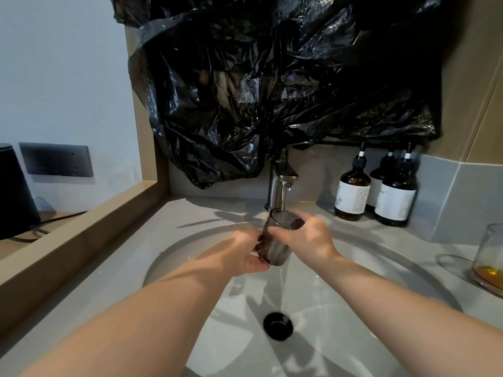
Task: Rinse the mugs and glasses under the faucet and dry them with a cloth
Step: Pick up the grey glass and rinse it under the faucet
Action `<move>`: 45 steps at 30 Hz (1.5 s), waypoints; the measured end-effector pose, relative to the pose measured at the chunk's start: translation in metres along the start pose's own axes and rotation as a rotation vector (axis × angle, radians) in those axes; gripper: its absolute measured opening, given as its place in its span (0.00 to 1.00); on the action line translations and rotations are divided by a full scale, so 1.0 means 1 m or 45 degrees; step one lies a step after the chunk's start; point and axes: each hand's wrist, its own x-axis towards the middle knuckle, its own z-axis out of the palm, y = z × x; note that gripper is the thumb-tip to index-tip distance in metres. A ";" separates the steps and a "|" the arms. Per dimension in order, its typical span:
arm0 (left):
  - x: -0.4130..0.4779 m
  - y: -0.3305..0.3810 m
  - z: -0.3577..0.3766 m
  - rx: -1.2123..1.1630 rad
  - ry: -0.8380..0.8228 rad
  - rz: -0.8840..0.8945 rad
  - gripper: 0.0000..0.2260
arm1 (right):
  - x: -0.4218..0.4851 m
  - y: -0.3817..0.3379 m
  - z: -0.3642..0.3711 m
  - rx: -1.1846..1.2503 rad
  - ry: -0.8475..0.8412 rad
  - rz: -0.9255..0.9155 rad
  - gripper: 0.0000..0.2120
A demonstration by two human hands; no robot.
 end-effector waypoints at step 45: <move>0.008 -0.008 0.007 0.634 -0.196 0.587 0.41 | 0.007 0.017 -0.019 0.893 -0.142 0.769 0.18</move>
